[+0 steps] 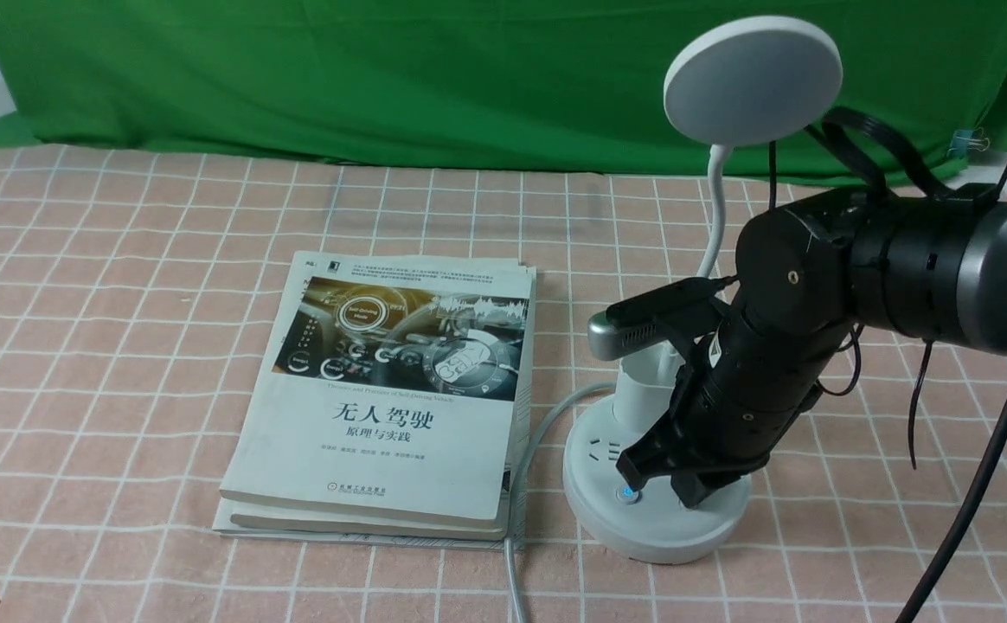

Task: Turn off the table lamp on the pink coffee tablecloth by hand.
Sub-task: 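Press the power button on the lamp base to turn the lamp off with the right gripper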

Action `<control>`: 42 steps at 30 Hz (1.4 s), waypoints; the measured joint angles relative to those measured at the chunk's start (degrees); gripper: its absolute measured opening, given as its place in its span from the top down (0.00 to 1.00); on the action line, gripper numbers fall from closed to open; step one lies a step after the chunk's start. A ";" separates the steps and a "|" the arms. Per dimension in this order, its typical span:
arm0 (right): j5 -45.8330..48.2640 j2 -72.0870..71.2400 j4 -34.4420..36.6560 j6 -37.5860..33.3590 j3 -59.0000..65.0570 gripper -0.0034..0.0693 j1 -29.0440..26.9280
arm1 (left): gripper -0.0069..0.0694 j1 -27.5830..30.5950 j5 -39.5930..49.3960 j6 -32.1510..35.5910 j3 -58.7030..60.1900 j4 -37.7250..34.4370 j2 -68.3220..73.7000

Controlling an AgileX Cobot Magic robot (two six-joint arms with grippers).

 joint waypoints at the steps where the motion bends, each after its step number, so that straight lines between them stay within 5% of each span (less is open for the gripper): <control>1: 0.00 -0.28 0.00 0.00 0.13 0.90 0.00 | 0.90 0.00 0.00 0.00 0.00 0.00 0.00; 42: -1.06 -3.05 0.05 -0.23 0.47 0.90 0.72 | 0.90 0.00 0.00 0.00 0.00 0.00 0.00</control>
